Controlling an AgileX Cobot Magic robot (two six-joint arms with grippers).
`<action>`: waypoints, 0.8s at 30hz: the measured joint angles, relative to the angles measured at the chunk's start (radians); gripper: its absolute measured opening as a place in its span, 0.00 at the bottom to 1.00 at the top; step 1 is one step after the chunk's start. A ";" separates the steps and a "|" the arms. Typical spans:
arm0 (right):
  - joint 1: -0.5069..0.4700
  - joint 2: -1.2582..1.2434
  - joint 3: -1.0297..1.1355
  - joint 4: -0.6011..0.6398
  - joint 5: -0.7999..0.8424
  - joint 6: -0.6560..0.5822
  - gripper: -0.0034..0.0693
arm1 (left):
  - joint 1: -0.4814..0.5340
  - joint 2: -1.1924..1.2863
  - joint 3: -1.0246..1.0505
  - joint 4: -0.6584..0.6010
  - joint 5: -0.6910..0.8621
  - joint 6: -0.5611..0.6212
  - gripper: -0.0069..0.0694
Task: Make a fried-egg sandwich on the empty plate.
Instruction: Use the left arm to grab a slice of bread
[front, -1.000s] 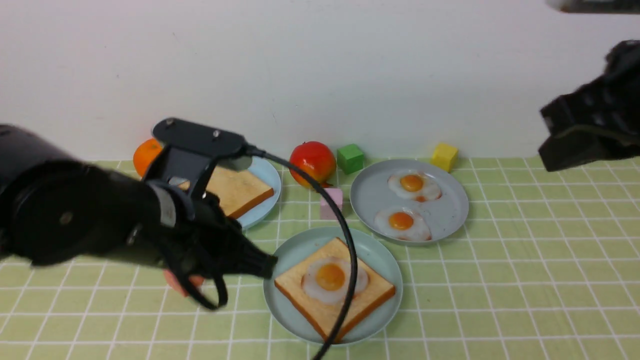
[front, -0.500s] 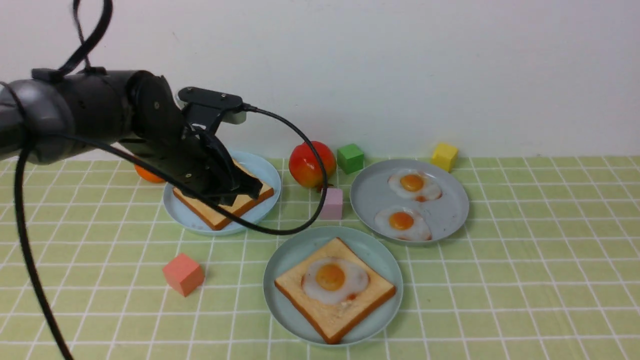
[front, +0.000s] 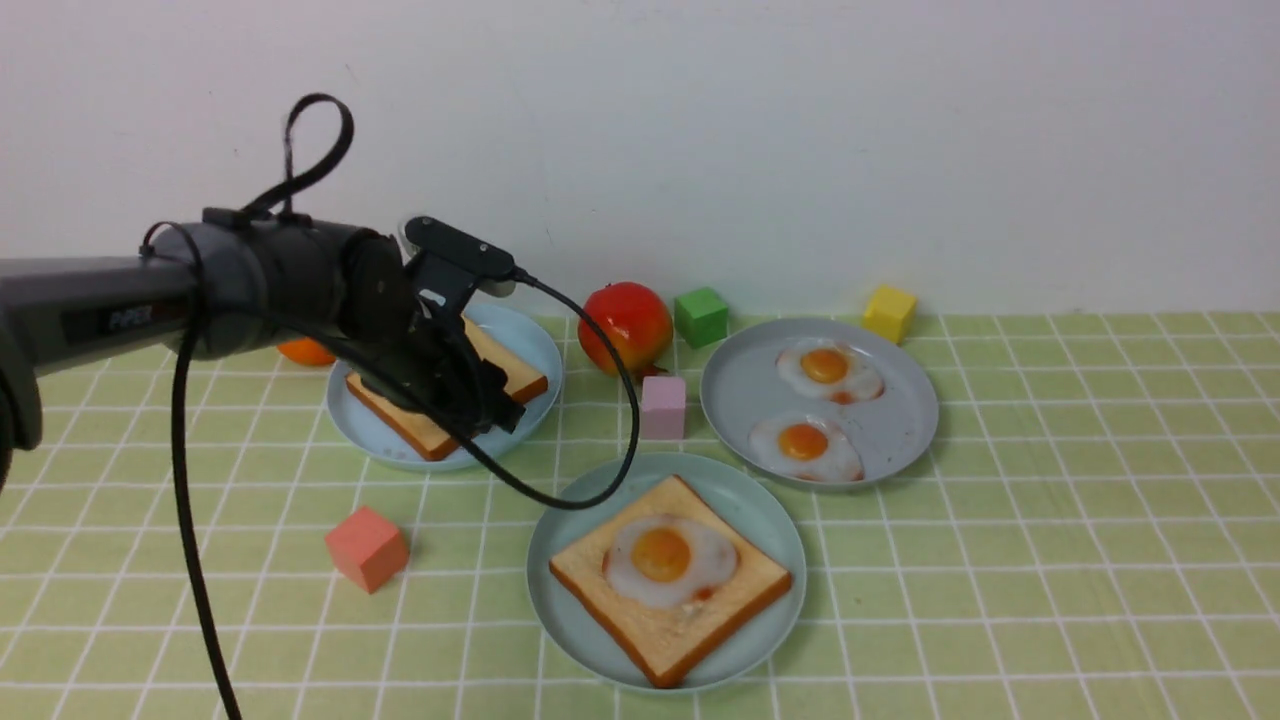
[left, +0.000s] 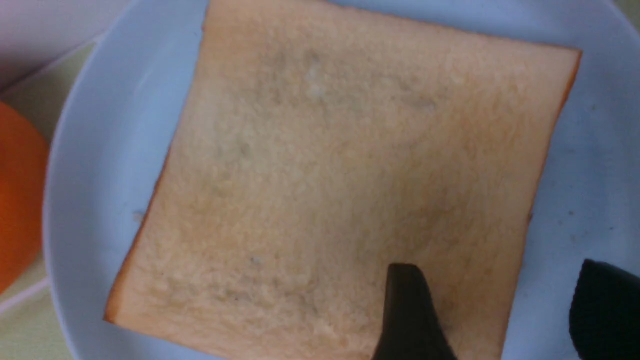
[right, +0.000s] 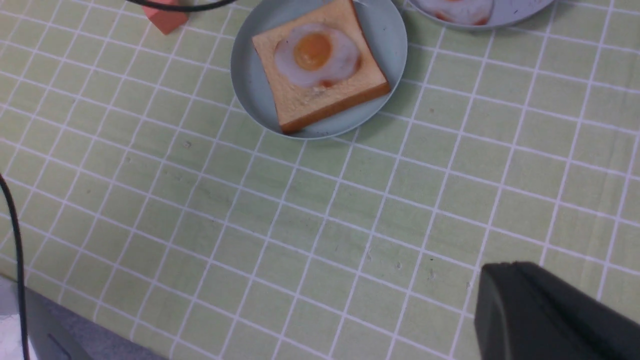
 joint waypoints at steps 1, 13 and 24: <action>0.000 0.000 0.000 0.001 0.000 0.000 0.04 | 0.000 0.007 0.000 0.001 -0.001 0.003 0.66; 0.000 0.000 0.000 0.049 0.008 0.000 0.05 | 0.002 0.037 -0.017 0.042 -0.002 0.015 0.31; 0.000 -0.001 0.000 0.055 0.040 0.000 0.06 | -0.005 -0.059 -0.008 0.085 0.061 0.014 0.11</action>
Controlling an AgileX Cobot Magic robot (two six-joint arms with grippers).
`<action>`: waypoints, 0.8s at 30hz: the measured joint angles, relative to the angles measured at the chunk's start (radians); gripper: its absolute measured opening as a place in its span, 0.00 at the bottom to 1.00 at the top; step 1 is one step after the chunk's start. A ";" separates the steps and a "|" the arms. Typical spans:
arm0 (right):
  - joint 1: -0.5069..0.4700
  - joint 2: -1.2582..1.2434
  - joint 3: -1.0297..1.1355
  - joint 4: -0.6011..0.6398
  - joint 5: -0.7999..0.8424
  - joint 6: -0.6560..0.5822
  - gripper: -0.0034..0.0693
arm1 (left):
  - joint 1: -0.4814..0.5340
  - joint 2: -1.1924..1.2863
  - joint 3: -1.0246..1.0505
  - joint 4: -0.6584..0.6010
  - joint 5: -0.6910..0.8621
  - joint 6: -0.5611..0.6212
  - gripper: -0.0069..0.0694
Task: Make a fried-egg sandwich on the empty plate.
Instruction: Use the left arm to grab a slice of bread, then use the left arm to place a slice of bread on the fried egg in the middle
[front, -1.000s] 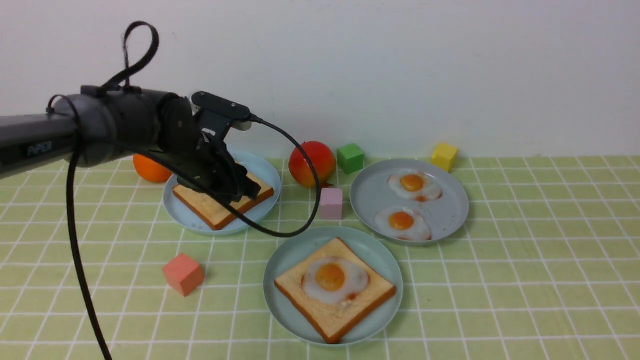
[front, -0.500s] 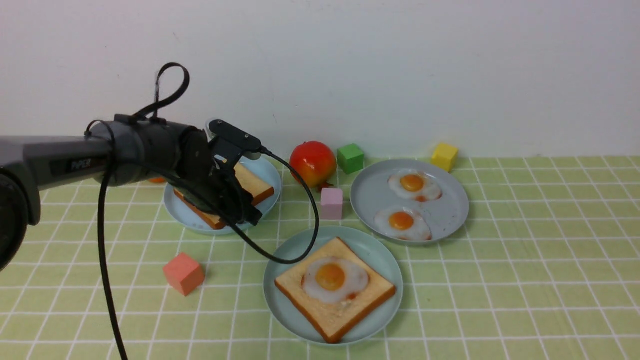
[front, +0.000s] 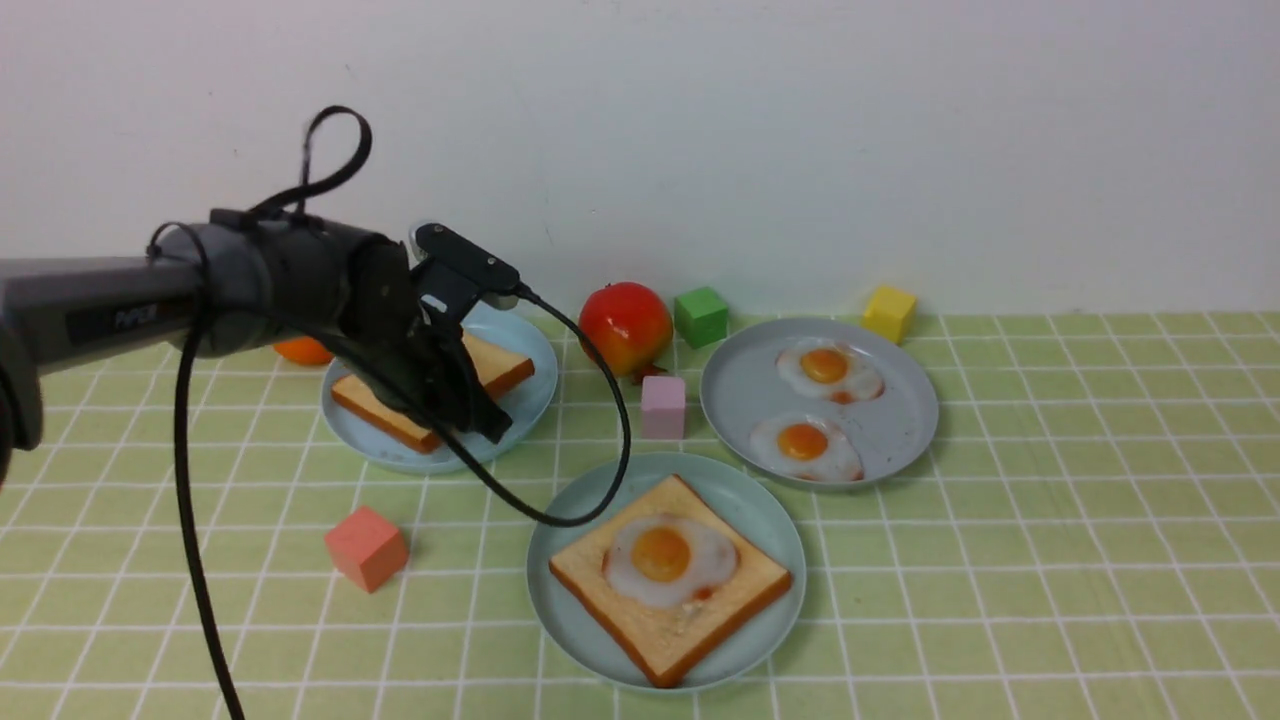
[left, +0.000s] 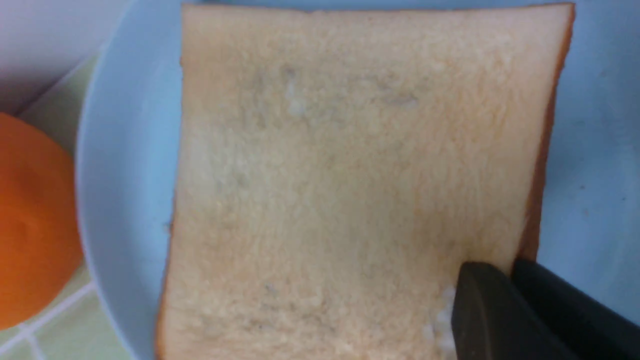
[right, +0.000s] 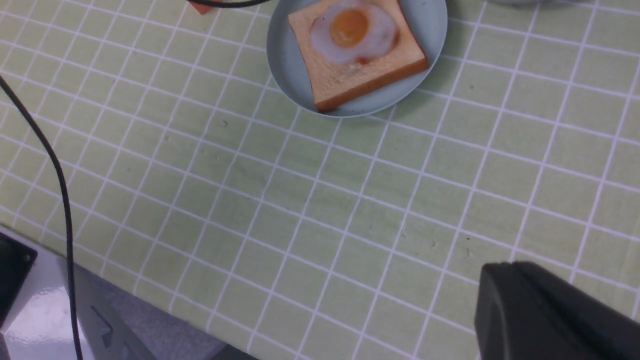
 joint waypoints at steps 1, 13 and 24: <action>0.000 0.000 0.000 -0.003 0.002 -0.007 0.06 | 0.000 -0.042 0.002 -0.010 0.023 0.000 0.11; 0.000 -0.027 0.001 -0.055 0.011 -0.104 0.07 | -0.210 -0.451 0.273 -0.072 0.046 0.359 0.11; 0.000 -0.142 0.007 -0.081 0.020 -0.108 0.08 | -0.382 -0.389 0.461 -0.198 -0.139 0.564 0.11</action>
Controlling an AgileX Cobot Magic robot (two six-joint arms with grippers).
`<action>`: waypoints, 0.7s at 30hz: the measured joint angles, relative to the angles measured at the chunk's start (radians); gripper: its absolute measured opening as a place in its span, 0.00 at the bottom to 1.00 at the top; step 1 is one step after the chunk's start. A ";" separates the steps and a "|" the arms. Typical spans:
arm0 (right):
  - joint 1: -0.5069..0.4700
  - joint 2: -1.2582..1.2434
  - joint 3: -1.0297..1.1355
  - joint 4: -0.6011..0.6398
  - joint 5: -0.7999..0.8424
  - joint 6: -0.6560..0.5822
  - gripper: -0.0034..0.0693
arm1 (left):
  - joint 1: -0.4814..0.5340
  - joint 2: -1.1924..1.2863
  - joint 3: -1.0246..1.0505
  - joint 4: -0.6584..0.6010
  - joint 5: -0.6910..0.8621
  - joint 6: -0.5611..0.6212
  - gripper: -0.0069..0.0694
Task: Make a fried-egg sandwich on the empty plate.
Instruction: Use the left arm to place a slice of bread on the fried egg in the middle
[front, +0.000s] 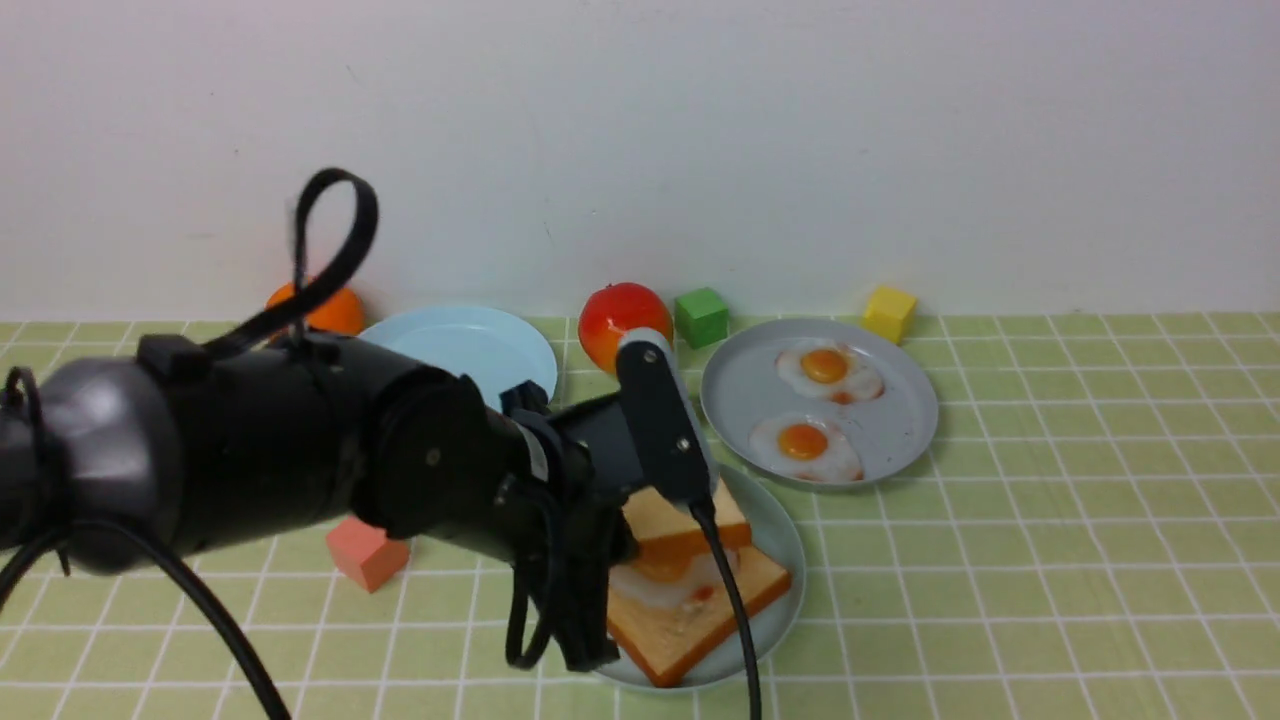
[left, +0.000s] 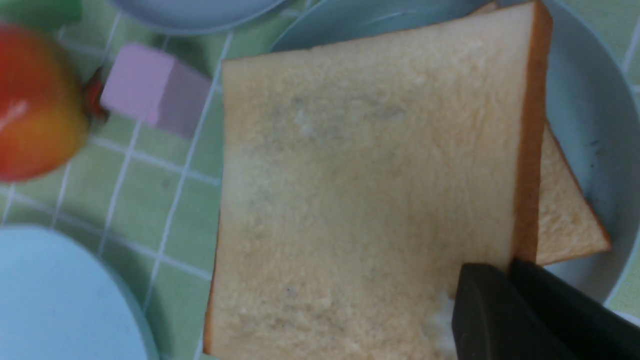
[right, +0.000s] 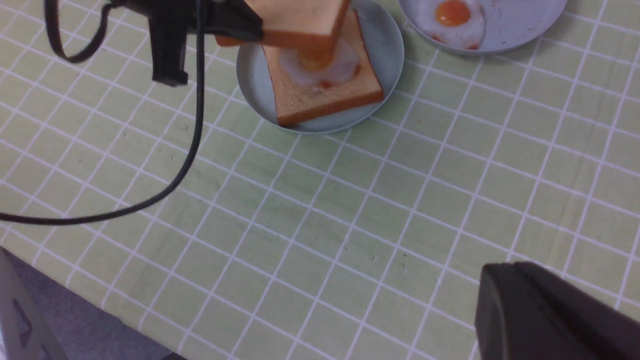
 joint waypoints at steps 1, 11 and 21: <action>0.000 -0.005 0.003 0.000 0.002 0.001 0.08 | -0.011 0.003 0.000 0.007 -0.001 0.045 0.11; 0.000 -0.012 0.006 0.000 0.006 0.000 0.09 | -0.020 0.006 -0.004 -0.107 -0.002 -0.081 0.11; 0.000 -0.014 0.006 0.000 0.005 -0.001 0.10 | -0.020 0.006 -0.172 -0.004 0.220 -0.749 0.11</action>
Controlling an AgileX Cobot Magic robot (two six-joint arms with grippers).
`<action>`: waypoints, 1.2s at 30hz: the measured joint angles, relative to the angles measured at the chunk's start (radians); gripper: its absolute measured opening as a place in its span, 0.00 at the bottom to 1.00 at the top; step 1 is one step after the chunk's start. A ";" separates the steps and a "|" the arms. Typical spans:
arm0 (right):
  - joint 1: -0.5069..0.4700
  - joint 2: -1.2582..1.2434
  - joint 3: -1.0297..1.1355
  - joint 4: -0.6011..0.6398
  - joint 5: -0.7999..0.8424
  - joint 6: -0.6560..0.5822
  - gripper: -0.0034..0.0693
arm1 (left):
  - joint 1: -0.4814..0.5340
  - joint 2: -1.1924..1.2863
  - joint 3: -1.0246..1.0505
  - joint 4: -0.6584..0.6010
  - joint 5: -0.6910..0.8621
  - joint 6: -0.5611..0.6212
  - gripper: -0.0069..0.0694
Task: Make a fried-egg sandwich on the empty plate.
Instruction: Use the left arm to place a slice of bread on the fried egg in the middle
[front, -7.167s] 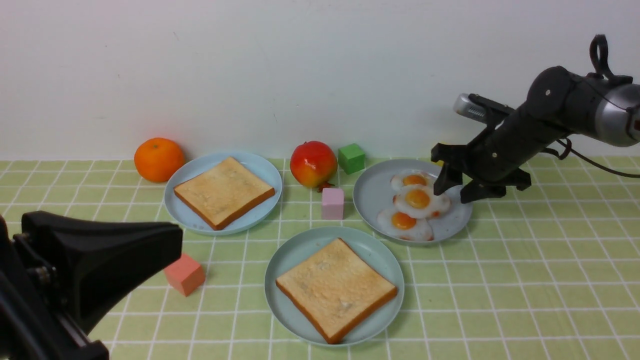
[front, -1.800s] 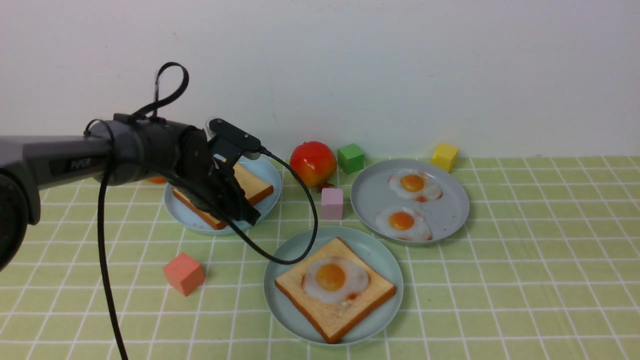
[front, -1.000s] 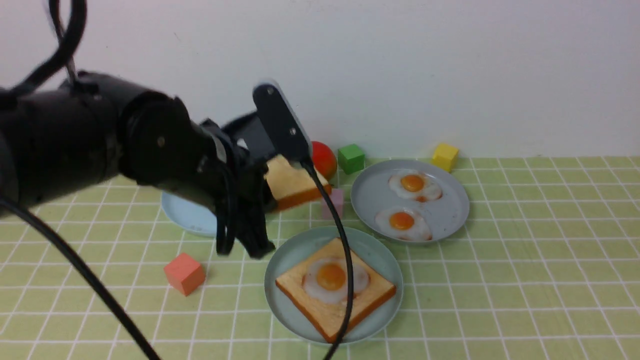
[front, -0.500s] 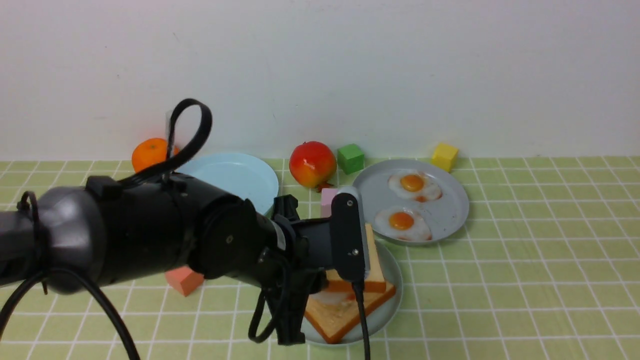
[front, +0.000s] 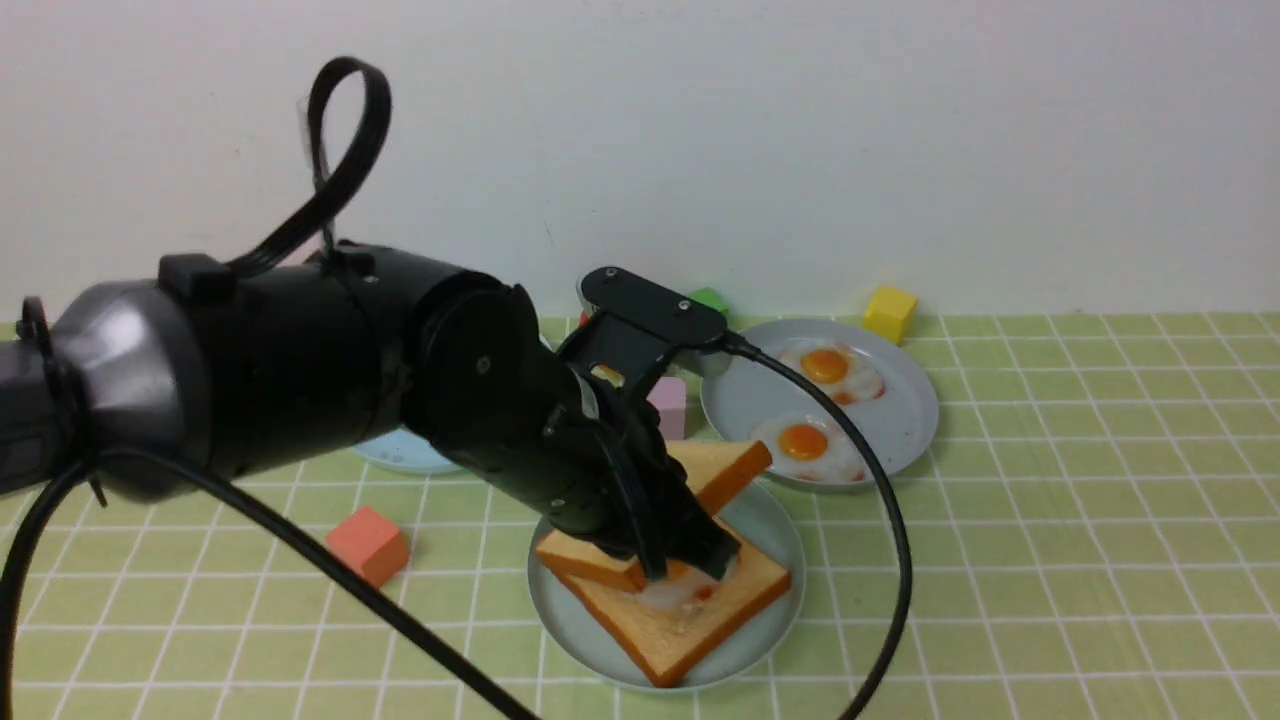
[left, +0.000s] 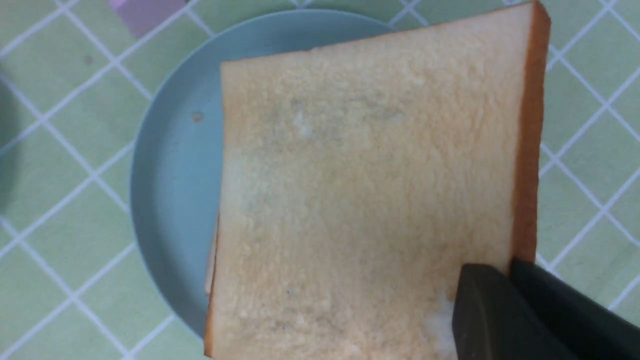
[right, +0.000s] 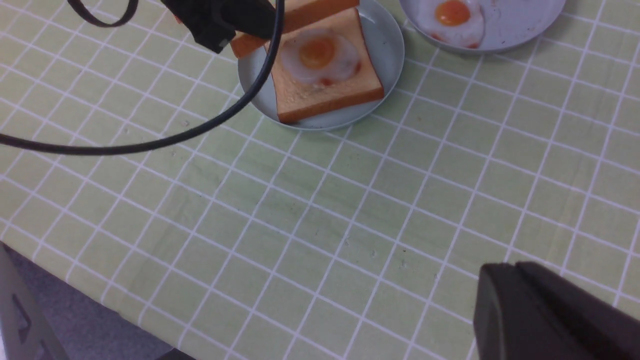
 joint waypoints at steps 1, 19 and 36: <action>0.000 0.000 0.000 0.000 0.000 -0.001 0.10 | 0.000 0.000 -0.002 0.037 0.007 -0.039 0.11; 0.000 0.000 0.150 0.000 -0.061 -0.001 0.13 | -0.112 0.103 -0.008 0.310 -0.024 -0.207 0.11; 0.000 0.000 0.156 -0.015 -0.105 -0.001 0.14 | -0.112 0.114 -0.008 0.277 -0.054 -0.212 0.24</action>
